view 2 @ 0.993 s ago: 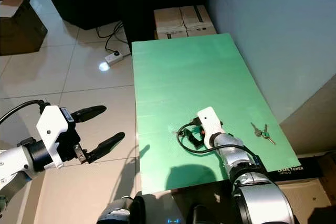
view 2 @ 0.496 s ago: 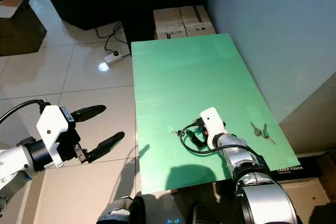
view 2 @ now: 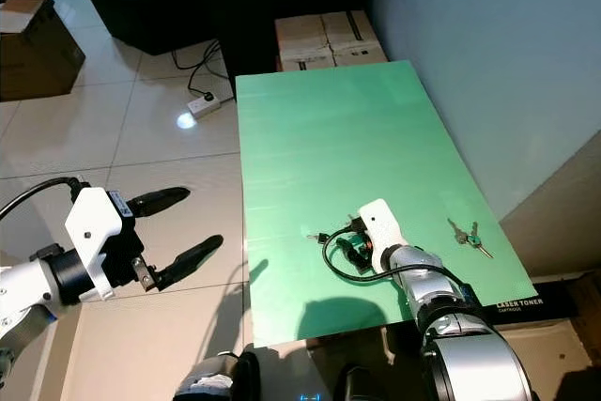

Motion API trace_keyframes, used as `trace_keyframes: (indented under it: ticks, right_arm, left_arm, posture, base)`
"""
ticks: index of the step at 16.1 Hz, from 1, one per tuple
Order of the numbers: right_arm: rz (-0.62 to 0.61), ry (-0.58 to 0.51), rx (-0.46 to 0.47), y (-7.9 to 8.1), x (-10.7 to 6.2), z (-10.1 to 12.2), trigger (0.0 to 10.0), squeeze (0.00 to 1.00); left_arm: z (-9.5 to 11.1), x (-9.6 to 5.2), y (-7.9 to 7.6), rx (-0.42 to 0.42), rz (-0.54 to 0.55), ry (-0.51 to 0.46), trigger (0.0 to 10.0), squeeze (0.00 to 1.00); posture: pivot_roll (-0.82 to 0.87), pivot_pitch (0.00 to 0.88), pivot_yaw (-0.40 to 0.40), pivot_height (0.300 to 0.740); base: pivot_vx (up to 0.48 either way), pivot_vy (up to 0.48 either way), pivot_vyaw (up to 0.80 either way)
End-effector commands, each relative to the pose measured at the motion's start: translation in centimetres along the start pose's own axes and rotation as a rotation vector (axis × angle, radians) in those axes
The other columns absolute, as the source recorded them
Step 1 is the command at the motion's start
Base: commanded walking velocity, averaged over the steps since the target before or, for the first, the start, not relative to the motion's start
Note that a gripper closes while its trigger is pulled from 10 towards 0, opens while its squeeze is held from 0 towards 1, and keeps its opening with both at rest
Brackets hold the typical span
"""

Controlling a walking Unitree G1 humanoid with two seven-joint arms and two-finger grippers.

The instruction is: Hang keys on a hook

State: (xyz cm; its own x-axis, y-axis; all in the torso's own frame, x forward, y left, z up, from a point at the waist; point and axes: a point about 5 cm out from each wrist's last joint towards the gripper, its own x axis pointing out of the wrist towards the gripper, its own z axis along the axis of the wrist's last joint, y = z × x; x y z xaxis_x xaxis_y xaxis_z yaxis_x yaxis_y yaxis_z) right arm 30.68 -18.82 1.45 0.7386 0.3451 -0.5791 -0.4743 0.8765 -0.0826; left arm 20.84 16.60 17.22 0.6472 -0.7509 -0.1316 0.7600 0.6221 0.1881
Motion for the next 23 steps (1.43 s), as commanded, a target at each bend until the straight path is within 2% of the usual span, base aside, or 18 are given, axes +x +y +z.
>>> trace_keyframes:
  ticks: [1,7,15,17,23]
  right_arm:
    - [0.015,0.032,0.026,0.4,-0.1,-1.0,0.0,0.0]
    - [0.024,0.017,0.021,1.1,0.1,-1.1,0.0,0.0]
    - [0.052,-0.051,0.026,3.1,0.8,-0.8,0.0,0.0]
    - [0.01,-0.131,0.044,2.9,0.8,0.3,0.0,0.0]
    - [-0.1,-0.253,0.05,1.8,0.2,1.5,0.0,0.0]
  left_arm:
    - [0.0,-0.2,0.0,0.017,-0.005,0.017,10.0,0.0]
    - [0.0,-0.5,0.2,0.021,0.002,0.026,10.0,0.0]
    - [-0.1,-0.5,0.1,0.021,0.009,0.023,10.0,0.0]
    - [-0.1,-0.7,0.2,0.023,0.015,0.022,10.0,0.0]
    - [-0.1,-0.7,0.1,0.026,0.023,0.016,10.0,0.0]
  posture:
    - [0.2,0.149,0.098,0.74]
    - [0.21,0.154,0.104,0.74]
    - [0.21,0.146,0.094,0.74]
    - [0.2,0.144,0.093,0.74]
    - [0.21,0.124,0.091,0.74]
  base:
    - [0.0,0.0,0.0]
    - [0.0,0.0,0.0]
    - [0.0,0.0,0.0]
    - [0.0,0.0,0.0]
    - [0.0,0.0,0.0]
